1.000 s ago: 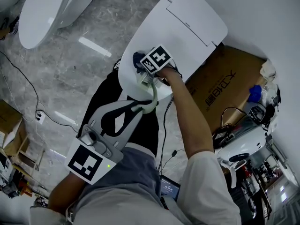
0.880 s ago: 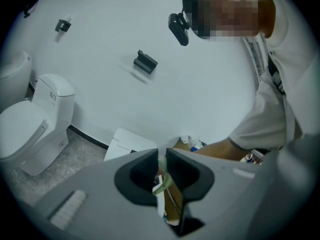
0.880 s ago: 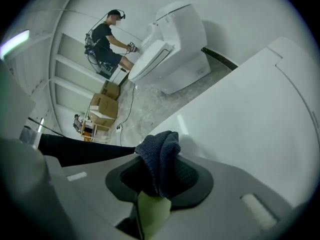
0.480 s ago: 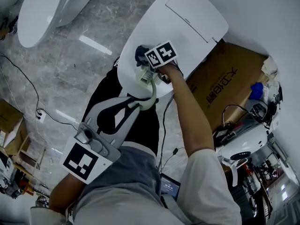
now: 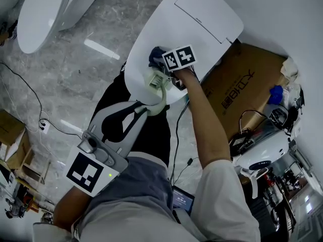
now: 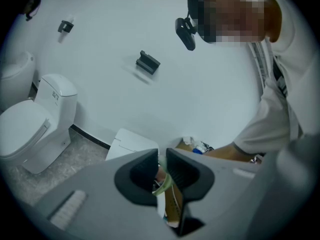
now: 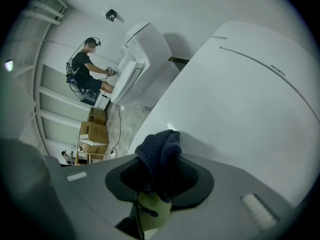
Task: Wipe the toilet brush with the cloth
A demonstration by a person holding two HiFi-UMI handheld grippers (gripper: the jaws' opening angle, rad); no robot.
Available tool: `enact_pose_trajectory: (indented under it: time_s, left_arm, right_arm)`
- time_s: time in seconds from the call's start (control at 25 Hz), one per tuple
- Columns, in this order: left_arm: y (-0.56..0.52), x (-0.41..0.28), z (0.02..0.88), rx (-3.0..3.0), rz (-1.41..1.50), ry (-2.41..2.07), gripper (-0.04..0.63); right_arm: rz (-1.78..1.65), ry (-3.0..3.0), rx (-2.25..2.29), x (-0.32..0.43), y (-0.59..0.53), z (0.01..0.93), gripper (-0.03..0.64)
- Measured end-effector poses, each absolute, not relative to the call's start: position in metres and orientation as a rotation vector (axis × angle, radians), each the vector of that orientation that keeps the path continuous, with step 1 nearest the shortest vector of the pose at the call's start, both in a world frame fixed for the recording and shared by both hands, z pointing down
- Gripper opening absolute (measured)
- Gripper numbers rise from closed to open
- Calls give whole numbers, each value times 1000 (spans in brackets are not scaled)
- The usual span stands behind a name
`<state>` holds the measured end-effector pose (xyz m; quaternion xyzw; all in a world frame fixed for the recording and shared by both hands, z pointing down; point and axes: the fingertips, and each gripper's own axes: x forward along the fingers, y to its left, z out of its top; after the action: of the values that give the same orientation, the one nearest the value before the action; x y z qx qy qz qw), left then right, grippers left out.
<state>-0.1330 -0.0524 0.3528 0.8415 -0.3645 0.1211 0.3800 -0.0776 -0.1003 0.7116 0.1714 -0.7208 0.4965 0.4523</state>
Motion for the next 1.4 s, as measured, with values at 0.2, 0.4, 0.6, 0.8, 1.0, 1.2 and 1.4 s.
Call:
enact_pose_trajectory:
  time_s: [0.2,0.4,0.6,0.8,1.0,1.2,1.4]
  left_arm:
    - [-53,-133,352,2152,304,-935,0]
    - [-58,-130,349,2174,283,-956,0]
    - [-65,-130,345,2216,263,-989,0]
    - [-63,-128,345,2217,272,-995,0]
    - [-63,-128,346,2218,274,-997,0]
    - [-62,-127,346,2221,280,-998,0]
    - [-64,-127,345,2225,281,-1001,0]
  right_arm:
    - [1305,-1782,500,-66,-99,712,114]
    - [1333,-1787,538,-54,-97,713,114]
    - [1322,-1798,563,-49,-95,712,114]
    - [1334,-1805,591,-42,-92,712,114]
    - [1334,-1801,619,-33,-90,713,113]
    - [1339,-1798,637,-26,-86,715,114]
    - [1348,-1795,666,-19,-84,715,114]
